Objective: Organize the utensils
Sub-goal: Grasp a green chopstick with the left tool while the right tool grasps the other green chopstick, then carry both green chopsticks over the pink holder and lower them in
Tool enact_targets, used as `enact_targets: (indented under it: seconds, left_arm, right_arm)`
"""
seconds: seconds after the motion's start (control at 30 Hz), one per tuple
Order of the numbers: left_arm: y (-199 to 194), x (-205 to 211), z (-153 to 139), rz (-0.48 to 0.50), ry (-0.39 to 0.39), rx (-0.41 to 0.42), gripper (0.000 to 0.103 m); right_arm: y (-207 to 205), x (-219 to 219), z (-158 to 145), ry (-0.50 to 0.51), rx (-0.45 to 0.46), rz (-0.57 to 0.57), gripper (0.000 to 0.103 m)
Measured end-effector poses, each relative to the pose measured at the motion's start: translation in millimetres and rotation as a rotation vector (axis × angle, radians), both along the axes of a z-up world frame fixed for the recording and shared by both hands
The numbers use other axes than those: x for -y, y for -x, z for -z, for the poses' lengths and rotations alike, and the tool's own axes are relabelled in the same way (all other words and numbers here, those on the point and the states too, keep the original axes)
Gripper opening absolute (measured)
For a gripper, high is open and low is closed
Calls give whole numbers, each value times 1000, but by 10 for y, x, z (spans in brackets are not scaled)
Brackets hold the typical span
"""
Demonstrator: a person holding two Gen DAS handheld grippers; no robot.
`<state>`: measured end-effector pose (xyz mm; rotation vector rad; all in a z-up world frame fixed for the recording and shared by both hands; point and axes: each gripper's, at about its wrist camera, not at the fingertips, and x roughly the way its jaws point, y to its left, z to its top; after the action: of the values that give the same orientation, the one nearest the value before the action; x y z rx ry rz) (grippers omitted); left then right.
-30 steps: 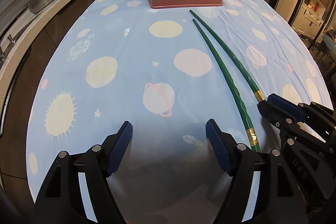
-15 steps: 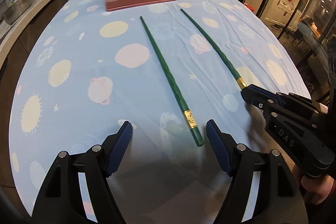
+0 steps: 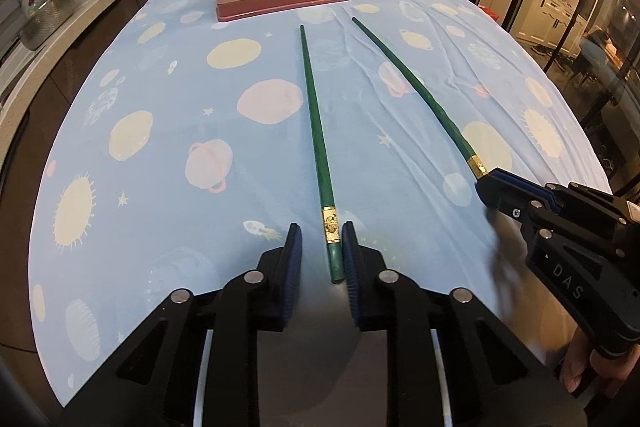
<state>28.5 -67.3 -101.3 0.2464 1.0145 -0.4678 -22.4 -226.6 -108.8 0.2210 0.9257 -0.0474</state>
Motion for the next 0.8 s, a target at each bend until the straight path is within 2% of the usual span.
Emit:
enact_targets:
  seconds: [0.07, 0.4, 0.8]
  left_arm:
    - [9, -21, -2, -2, 2, -2, 7]
    - [9, -137, -144, -12, 25, -2, 7]
    - [-57, -335, -718, -47, 105, 108, 7]
  right_arm:
    - [17, -9, -2, -2, 1, -3, 7]
    - [64, 38, -85, -12, 18, 4, 7]
    - [73, 168, -601, -32, 140, 31, 7]
